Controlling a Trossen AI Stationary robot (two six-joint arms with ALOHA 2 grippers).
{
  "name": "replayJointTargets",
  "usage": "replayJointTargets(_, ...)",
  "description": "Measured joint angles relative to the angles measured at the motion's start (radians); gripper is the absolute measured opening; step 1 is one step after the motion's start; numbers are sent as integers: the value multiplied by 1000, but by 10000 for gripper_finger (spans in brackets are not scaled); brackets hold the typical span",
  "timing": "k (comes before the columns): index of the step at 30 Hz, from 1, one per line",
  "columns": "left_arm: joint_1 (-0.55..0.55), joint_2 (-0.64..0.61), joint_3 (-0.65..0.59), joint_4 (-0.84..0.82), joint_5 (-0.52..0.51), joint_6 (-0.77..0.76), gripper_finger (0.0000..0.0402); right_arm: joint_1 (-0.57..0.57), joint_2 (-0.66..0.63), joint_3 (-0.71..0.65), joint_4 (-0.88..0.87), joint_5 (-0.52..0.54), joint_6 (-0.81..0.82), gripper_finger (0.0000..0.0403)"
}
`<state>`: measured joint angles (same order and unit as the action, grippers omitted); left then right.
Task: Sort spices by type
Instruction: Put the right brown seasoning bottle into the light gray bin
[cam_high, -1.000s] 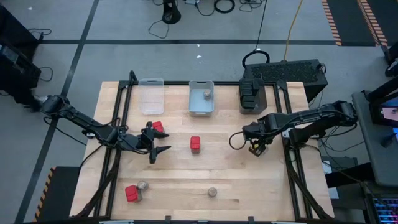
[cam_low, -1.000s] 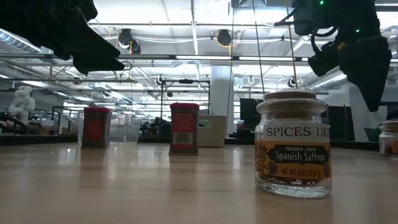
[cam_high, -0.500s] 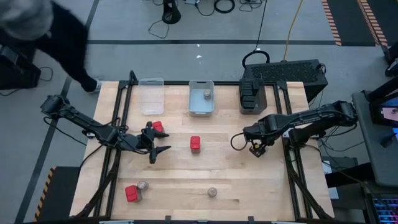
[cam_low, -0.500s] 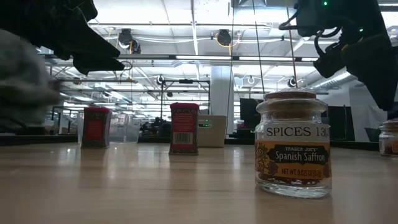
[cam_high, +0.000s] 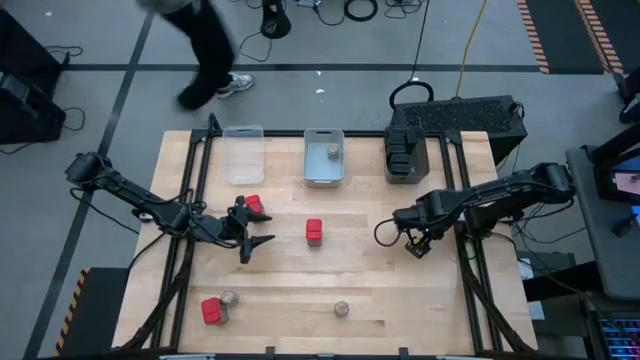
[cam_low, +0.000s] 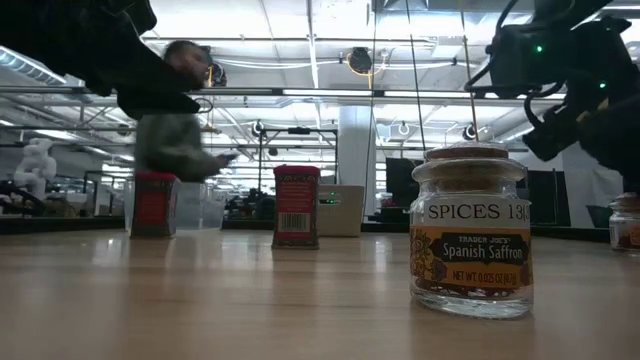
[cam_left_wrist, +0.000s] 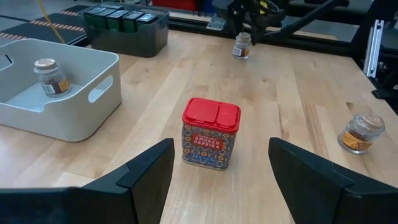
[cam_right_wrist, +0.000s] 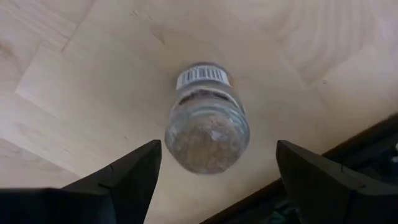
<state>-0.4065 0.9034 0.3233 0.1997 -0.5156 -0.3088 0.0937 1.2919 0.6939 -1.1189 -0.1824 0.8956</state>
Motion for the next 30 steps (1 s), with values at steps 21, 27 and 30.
replayJointTargets(21, 0, 0, 0, 0, 3, 1, 267, -1, 0, -33, 72, 23, -27, 214)
replayJointTargets(27, 0, 0, 0, 0, 3, 2, 267, -1, -2, -33, 73, 17, -27, 146)
replayJointTargets(30, 0, 0, 0, 0, 3, 1, 267, -1, -1, -31, 77, -1, -26, 146)
